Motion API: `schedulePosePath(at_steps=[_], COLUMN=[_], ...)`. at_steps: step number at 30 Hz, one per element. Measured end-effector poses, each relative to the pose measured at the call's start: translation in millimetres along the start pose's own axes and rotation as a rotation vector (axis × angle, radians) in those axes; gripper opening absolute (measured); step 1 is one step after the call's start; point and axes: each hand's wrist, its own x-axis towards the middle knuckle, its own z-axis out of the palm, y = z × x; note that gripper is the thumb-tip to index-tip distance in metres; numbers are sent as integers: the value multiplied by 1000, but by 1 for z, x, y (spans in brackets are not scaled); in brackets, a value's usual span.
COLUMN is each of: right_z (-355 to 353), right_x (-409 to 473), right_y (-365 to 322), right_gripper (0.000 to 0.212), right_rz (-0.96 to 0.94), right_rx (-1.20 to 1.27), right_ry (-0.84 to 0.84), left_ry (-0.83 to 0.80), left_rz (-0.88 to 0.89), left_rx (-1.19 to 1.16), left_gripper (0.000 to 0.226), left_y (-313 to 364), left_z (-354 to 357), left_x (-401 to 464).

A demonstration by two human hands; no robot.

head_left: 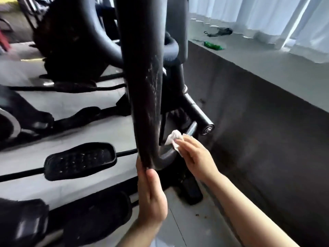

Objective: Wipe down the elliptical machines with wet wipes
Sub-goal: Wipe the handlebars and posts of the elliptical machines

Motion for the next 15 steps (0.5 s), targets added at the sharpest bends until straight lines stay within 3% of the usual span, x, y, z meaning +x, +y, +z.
schedulePosePath(at_steps=[3,6,12,15], right_z=[-14,-25,-9,-6], right_x=[24,37,6,-18], right_y=[52,79,25,-19], right_gripper=[36,42,32,32], right_rz=[-118,-76,-100,-63], right_rx=[-327,-416,-49,238], right_ry=[-36,-44,-42,-65], left_ry=[107,139,204,267], left_rz=[-20,3,-16,172], left_rx=[95,108,328,594], left_gripper=[50,48,55,60], left_y=[1,7,1,5], left_z=[7,18,20,12], left_x=[-8,-21,-47,-46])
